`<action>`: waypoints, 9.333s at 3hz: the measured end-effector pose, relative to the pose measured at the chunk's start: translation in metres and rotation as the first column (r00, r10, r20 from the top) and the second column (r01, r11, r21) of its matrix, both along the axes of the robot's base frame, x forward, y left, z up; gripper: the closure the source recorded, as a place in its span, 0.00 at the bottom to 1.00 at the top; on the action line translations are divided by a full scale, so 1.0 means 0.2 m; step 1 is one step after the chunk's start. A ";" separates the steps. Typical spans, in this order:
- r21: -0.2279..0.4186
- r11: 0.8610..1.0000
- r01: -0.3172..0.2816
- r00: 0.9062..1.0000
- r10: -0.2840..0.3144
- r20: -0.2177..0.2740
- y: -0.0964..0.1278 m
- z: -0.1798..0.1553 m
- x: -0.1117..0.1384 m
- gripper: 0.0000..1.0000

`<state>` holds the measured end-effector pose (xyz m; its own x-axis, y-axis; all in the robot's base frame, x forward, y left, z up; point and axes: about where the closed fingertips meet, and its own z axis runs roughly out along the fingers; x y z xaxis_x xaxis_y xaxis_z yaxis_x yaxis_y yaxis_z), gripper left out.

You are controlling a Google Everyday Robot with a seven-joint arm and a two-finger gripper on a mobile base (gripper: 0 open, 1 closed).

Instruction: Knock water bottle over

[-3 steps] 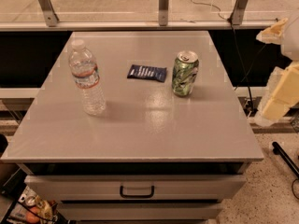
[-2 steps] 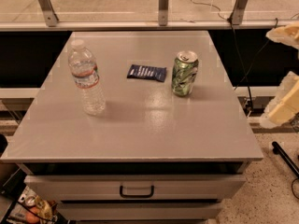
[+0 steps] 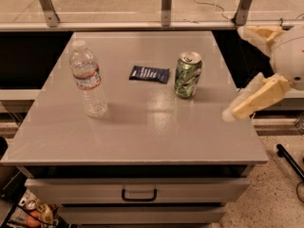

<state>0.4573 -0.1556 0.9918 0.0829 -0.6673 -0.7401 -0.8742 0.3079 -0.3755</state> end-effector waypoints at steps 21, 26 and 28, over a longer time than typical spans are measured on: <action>0.477 0.869 -0.126 0.975 0.197 -0.101 1.48 -0.23 0.38 1.00; 0.053 0.997 0.052 0.957 -0.034 -0.288 1.23 -0.22 0.25 1.00; -0.093 0.995 0.046 0.929 -0.077 -0.362 1.22 -0.28 0.31 1.00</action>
Offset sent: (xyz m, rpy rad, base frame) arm -0.0039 0.0287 0.0157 0.0930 -0.0044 0.0520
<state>0.5184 0.0877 0.9360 -0.2252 -0.7220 -0.6542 -0.9360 0.3468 -0.0605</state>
